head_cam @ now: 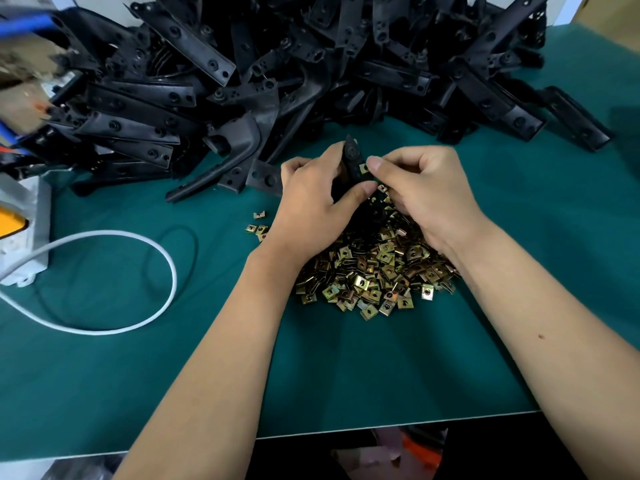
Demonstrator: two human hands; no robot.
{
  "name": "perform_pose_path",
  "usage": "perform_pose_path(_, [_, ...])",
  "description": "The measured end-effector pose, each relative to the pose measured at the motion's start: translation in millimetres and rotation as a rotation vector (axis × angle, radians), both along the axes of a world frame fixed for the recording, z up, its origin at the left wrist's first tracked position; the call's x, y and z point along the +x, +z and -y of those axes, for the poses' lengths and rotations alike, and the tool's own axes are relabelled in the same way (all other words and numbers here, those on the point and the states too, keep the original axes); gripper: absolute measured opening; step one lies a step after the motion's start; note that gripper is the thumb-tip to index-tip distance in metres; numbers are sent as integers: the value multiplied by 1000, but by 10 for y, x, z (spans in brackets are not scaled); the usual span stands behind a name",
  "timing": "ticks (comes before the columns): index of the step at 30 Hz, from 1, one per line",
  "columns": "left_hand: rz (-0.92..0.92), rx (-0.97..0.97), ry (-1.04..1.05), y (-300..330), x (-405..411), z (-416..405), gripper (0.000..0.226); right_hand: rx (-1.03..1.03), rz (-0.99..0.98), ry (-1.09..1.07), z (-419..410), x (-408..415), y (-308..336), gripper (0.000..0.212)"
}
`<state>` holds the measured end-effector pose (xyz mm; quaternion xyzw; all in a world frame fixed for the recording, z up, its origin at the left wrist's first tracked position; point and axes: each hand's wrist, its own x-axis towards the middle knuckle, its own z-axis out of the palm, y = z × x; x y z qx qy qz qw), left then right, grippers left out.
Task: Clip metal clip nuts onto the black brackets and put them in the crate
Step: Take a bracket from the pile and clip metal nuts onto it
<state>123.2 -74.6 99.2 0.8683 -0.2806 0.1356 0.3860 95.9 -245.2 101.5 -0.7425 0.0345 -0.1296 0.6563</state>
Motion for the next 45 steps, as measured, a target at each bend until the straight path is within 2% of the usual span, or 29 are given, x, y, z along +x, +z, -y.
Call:
perform_pose_path(10, [-8,5,-26,-5,12,-10,49,-219,135,38,-24,-21,65,23])
perform_pose_path(13, [-81,-77,-45,8,44,-76,47,-285,137,61,3,-9,82,18])
perform_pose_path(15, [-131,-166,27,29,93,-154,39,-320,131,25,17,0,71,23])
perform_pose_path(18, [-143,-323,172,68,184,-318,24,-567,97,-54,90,28,34,20])
perform_pose_path(20, [-143,-354,233,74,213,-392,22,-753,46,-27,94,33,-2,17])
perform_pose_path(24, [-144,-239,278,38,182,-364,29,-1042,43,54,-44,38,-29,23])
perform_pose_path(26, [-130,-181,281,6,162,-313,29,-1107,56,80,-101,48,-7,24])
perform_pose_path(32, [-117,-107,278,-10,125,-248,30,-1061,53,93,-150,41,-10,15])
perform_pose_path(35, [-207,-88,215,17,115,-294,51,-841,72,29,-95,7,-16,9])
perform_pose_path(38, [-241,-19,141,25,109,-324,87,-509,103,31,-63,1,-20,8])
perform_pose_path(40, [-234,20,134,10,113,-319,107,-367,114,38,-67,4,-30,14])
perform_pose_path(42, [-218,27,129,-6,108,-290,115,-283,108,49,-61,22,-54,21])
perform_pose_path(45, [-183,22,111,-23,97,-239,117,-190,69,58,-44,63,-87,17])
